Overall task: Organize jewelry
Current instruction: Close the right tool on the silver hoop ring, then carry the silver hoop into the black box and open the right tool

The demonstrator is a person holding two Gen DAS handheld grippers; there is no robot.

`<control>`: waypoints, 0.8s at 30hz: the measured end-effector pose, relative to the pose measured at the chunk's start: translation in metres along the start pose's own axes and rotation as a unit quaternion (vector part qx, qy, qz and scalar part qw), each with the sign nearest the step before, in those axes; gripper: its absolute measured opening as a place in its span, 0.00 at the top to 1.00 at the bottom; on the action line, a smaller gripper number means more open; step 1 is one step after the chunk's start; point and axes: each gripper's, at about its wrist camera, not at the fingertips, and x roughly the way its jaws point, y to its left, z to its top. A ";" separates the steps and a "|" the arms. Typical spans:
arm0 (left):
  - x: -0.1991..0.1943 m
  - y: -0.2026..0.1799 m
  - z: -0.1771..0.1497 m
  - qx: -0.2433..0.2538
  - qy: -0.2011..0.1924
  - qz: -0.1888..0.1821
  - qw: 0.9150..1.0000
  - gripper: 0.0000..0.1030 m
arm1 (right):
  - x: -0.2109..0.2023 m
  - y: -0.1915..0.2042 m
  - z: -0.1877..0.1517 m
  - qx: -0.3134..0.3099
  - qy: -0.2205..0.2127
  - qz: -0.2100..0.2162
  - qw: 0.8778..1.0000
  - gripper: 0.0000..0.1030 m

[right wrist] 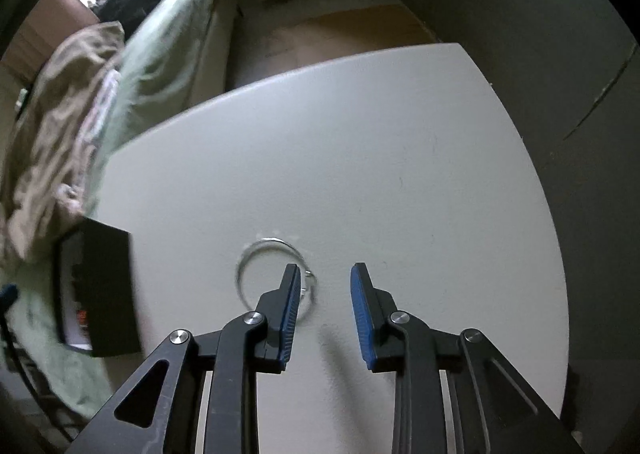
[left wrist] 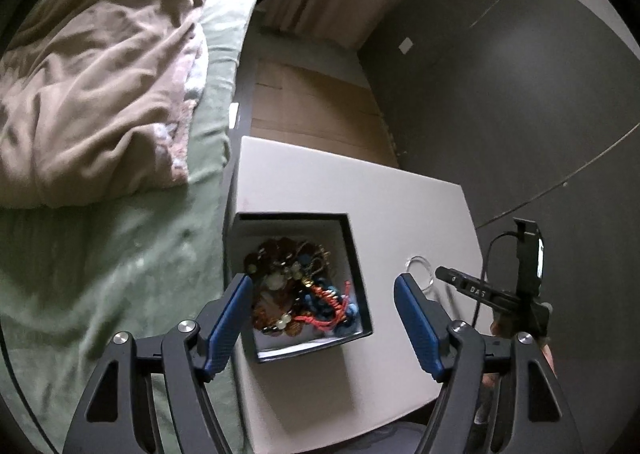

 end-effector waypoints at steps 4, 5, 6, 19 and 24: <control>-0.001 0.011 -0.004 -0.011 0.000 -0.006 1.000 0.29 | 0.003 0.011 -0.002 -0.011 0.006 -0.007 1.000 0.74; -0.003 0.014 -0.006 -0.014 -0.001 -0.008 1.000 0.29 | 0.005 0.015 -0.002 -0.014 0.007 -0.019 1.000 0.74; -0.004 0.016 -0.006 -0.016 -0.001 -0.009 1.000 0.29 | 0.008 0.017 -0.001 -0.015 0.011 -0.030 0.999 0.74; -0.033 0.038 -0.023 -0.024 -0.024 -0.036 0.999 0.29 | -0.025 0.032 -0.015 -0.017 -0.021 -0.021 0.999 0.97; -0.054 0.037 -0.030 -0.010 -0.055 -0.059 0.997 0.29 | -0.068 0.048 -0.017 -0.014 -0.052 0.040 0.998 0.96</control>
